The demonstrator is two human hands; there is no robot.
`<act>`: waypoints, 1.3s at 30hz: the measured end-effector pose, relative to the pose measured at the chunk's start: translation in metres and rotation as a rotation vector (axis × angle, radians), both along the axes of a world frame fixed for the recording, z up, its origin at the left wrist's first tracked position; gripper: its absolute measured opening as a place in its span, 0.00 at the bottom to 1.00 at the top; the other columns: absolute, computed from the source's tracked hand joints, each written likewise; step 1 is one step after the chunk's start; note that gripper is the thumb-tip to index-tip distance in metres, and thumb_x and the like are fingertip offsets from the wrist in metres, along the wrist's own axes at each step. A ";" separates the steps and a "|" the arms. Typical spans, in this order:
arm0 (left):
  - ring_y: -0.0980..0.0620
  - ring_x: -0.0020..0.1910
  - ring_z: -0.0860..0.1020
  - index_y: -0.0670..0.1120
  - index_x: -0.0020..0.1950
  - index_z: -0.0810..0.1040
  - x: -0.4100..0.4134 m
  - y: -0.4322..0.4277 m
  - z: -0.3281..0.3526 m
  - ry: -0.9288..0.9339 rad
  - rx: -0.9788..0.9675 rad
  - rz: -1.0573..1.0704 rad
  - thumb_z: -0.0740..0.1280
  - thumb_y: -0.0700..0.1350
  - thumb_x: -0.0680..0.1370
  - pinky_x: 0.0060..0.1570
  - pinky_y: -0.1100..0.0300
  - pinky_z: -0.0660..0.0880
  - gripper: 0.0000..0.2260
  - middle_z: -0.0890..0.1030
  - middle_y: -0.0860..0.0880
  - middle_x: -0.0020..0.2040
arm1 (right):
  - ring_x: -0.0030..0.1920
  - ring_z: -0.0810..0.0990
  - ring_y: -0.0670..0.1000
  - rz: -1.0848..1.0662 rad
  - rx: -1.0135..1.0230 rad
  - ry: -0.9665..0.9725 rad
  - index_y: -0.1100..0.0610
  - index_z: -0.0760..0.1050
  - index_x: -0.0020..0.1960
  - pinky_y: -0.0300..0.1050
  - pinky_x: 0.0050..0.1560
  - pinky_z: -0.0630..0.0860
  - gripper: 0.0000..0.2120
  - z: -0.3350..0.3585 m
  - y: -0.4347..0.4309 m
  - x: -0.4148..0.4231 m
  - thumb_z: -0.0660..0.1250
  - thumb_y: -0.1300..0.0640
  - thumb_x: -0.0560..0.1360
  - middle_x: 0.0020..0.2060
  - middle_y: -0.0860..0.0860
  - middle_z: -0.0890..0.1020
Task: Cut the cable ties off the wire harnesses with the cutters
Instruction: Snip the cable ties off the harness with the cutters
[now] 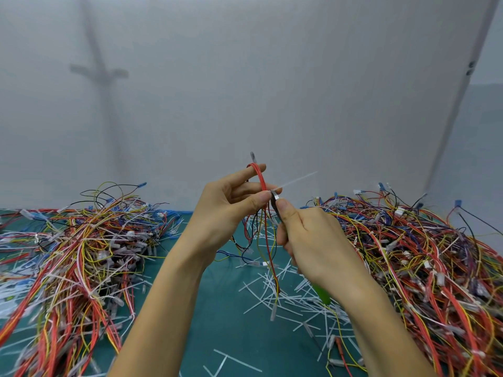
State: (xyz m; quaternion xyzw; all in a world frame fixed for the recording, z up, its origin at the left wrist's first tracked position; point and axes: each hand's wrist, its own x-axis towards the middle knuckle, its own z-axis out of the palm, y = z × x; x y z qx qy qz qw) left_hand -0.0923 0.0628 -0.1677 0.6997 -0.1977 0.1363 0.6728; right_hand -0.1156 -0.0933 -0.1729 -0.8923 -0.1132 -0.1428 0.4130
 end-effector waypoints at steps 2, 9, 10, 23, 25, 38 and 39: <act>0.54 0.53 0.83 0.45 0.69 0.73 0.000 0.000 0.000 0.001 0.003 0.000 0.70 0.38 0.75 0.53 0.66 0.77 0.22 0.86 0.48 0.51 | 0.31 0.79 0.57 0.005 0.015 0.006 0.55 0.75 0.28 0.59 0.45 0.79 0.33 -0.001 0.000 0.001 0.50 0.38 0.81 0.23 0.49 0.75; 0.58 0.51 0.83 0.47 0.68 0.75 -0.001 -0.002 0.002 0.025 0.001 0.029 0.70 0.41 0.76 0.46 0.68 0.77 0.20 0.86 0.51 0.50 | 0.31 0.80 0.55 0.012 0.098 -0.015 0.53 0.77 0.28 0.59 0.43 0.80 0.32 -0.003 -0.001 0.003 0.51 0.35 0.80 0.24 0.49 0.78; 0.58 0.49 0.83 0.47 0.68 0.76 -0.001 -0.002 0.002 0.028 -0.004 0.041 0.71 0.41 0.76 0.46 0.68 0.77 0.20 0.86 0.51 0.50 | 0.32 0.80 0.54 0.010 0.107 -0.010 0.53 0.78 0.28 0.59 0.44 0.80 0.32 -0.003 -0.001 0.004 0.50 0.35 0.80 0.23 0.47 0.77; 0.62 0.34 0.76 0.49 0.64 0.79 0.000 0.008 0.004 0.169 -0.187 0.189 0.70 0.45 0.77 0.36 0.68 0.76 0.16 0.76 0.52 0.43 | 0.34 0.82 0.56 0.014 0.082 0.016 0.59 0.78 0.38 0.56 0.45 0.80 0.33 0.002 -0.010 0.004 0.55 0.30 0.75 0.30 0.54 0.82; 0.57 0.37 0.77 0.49 0.68 0.76 0.000 0.009 0.005 0.200 -0.216 0.183 0.69 0.45 0.78 0.36 0.67 0.77 0.18 0.77 0.49 0.45 | 0.34 0.82 0.57 0.043 0.088 0.039 0.59 0.77 0.37 0.56 0.43 0.81 0.28 0.001 -0.010 0.003 0.64 0.33 0.72 0.30 0.54 0.82; 0.53 0.38 0.84 0.45 0.75 0.67 -0.005 0.006 0.008 0.199 -0.256 0.098 0.74 0.42 0.71 0.39 0.65 0.79 0.33 0.84 0.50 0.44 | 0.29 0.81 0.52 0.145 0.165 0.107 0.56 0.79 0.38 0.58 0.38 0.83 0.08 -0.003 -0.009 0.008 0.72 0.55 0.73 0.26 0.50 0.80; 0.53 0.38 0.84 0.45 0.75 0.67 -0.005 0.006 0.008 0.198 -0.262 0.093 0.73 0.40 0.72 0.38 0.66 0.78 0.32 0.84 0.50 0.46 | 0.29 0.81 0.52 0.158 0.179 0.123 0.56 0.79 0.38 0.56 0.38 0.83 0.07 -0.003 -0.009 0.007 0.72 0.55 0.73 0.26 0.50 0.80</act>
